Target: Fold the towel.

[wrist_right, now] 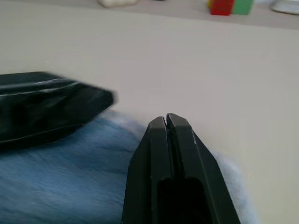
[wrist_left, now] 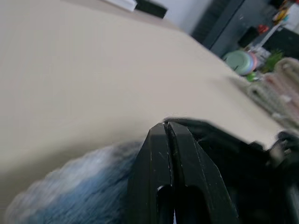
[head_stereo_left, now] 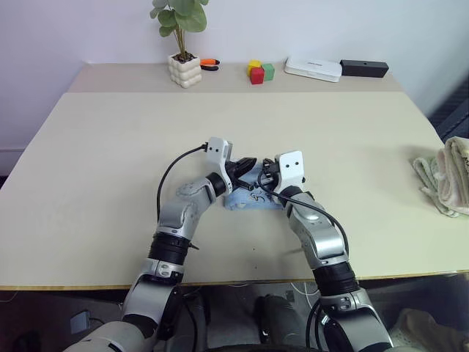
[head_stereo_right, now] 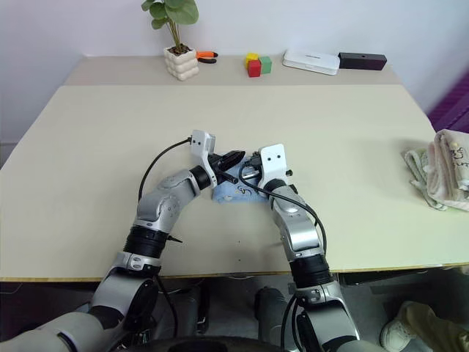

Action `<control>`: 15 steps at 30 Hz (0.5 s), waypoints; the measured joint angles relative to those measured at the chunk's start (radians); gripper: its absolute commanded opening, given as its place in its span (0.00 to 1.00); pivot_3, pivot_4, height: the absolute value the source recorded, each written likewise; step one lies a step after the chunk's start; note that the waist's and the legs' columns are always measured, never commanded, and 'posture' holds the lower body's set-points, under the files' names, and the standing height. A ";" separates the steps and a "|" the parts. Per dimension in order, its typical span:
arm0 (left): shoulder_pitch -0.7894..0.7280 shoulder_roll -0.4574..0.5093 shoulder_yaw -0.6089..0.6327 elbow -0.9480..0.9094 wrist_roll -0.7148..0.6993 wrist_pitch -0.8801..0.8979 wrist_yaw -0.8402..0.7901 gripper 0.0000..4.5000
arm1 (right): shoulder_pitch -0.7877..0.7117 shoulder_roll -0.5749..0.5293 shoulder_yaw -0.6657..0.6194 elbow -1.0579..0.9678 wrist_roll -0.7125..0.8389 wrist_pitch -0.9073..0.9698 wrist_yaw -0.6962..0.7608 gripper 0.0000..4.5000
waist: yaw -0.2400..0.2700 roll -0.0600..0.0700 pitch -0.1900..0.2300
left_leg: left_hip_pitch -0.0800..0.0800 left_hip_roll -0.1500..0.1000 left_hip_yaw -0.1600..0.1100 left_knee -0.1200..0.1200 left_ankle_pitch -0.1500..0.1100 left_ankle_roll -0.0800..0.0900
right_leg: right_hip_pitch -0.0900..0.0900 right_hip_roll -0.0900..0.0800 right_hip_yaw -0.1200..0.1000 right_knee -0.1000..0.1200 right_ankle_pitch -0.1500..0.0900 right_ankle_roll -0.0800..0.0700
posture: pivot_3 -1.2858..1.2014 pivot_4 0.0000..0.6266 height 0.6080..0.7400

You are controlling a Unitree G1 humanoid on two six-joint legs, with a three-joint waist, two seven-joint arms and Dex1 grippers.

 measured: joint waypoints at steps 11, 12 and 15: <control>0.007 0.017 -0.014 0.084 0.072 -0.127 0.001 0.01 | 0.044 -0.023 -0.045 0.026 -0.028 -0.071 -0.026 0.00 | -0.001 0.000 -0.001 | 0.001 0.000 0.000 0.000 0.000 0.000 | 0.001 0.000 0.000 0.001 0.000 0.000 | 0.52 0.24 1.00; 0.007 0.017 -0.012 0.085 0.071 -0.128 0.002 0.01 | 0.046 -0.025 -0.051 0.031 -0.032 -0.073 -0.030 0.00 | -0.001 0.000 -0.001 | 0.001 0.000 0.000 0.000 0.000 0.000 | 0.001 0.000 0.000 0.001 0.000 0.000 | 0.52 0.24 1.00; 0.007 0.020 0.019 0.084 0.057 -0.119 0.006 0.01 | 0.050 -0.025 -0.058 0.049 -0.036 -0.073 -0.034 0.00 | -0.004 0.000 -0.001 | 0.001 0.000 0.000 0.000 0.000 0.000 | 0.000 0.000 0.000 0.001 0.000 0.000 | 0.52 0.24 1.00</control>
